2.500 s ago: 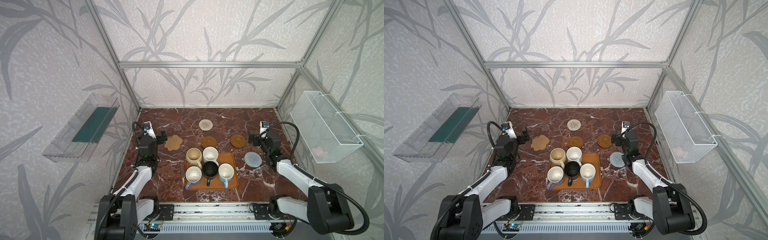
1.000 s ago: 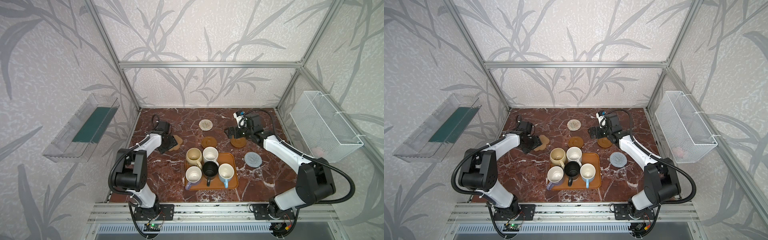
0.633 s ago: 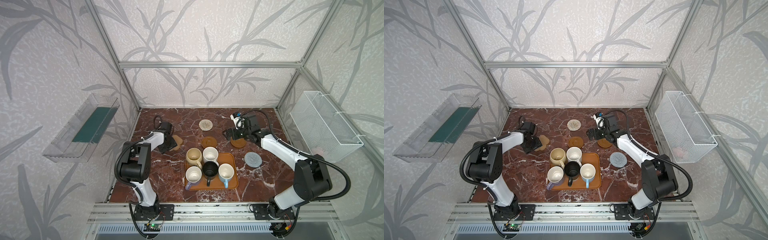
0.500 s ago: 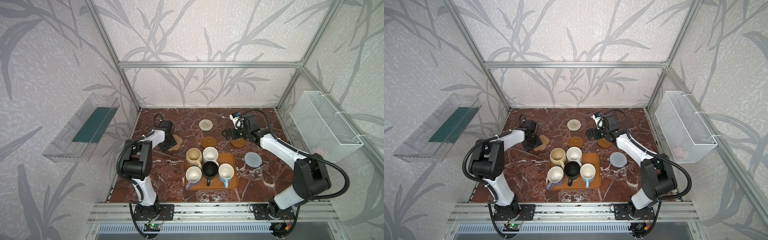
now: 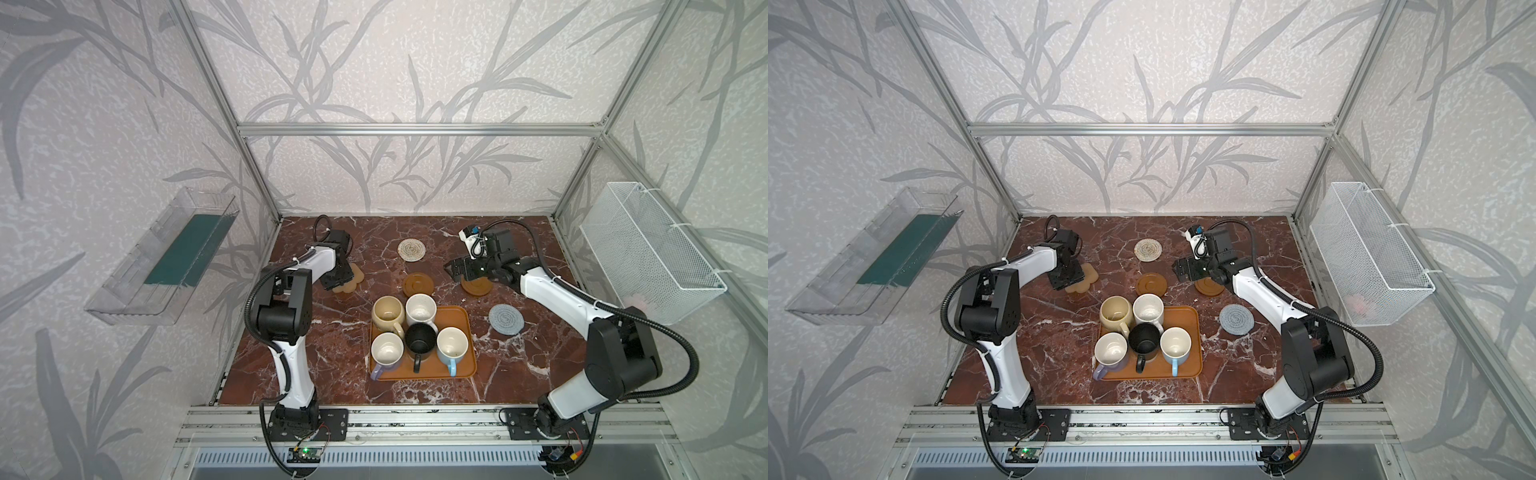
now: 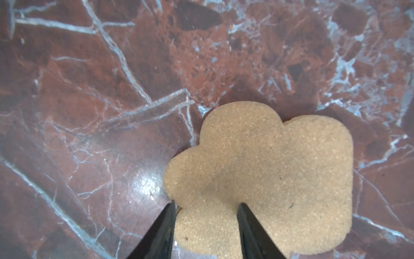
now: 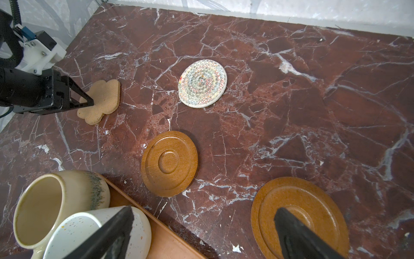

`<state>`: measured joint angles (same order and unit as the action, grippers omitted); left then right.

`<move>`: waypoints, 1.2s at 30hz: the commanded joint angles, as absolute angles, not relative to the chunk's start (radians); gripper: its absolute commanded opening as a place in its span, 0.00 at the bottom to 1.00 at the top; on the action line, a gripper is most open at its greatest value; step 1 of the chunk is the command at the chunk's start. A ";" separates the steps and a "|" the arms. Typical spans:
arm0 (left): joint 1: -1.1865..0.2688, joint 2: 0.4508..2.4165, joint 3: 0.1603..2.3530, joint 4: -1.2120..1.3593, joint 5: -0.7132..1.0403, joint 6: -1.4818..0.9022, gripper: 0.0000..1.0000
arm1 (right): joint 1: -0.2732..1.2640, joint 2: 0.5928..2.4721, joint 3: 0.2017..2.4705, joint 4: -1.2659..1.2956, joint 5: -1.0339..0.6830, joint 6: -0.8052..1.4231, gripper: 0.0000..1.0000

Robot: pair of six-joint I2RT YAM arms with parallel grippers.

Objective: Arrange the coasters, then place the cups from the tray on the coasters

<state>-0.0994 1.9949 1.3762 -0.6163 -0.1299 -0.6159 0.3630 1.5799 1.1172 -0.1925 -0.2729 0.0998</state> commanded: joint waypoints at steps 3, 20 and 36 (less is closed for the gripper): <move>-0.098 2.056 1.447 -0.664 -0.160 -0.611 0.48 | 0.369 1.578 1.145 -0.204 -0.273 0.095 0.97; -0.091 1.946 1.488 -0.691 -0.082 -0.612 0.70 | 0.370 1.518 1.105 -0.212 -0.237 0.128 0.98; -0.204 1.902 1.746 -0.739 0.060 -0.510 0.89 | 0.367 1.504 1.105 -0.258 -0.201 0.160 0.99</move>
<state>-0.1764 1.8874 1.6913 -0.7277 -0.0135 -0.5407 0.3630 1.5230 1.1065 -0.2287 -0.2302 0.1341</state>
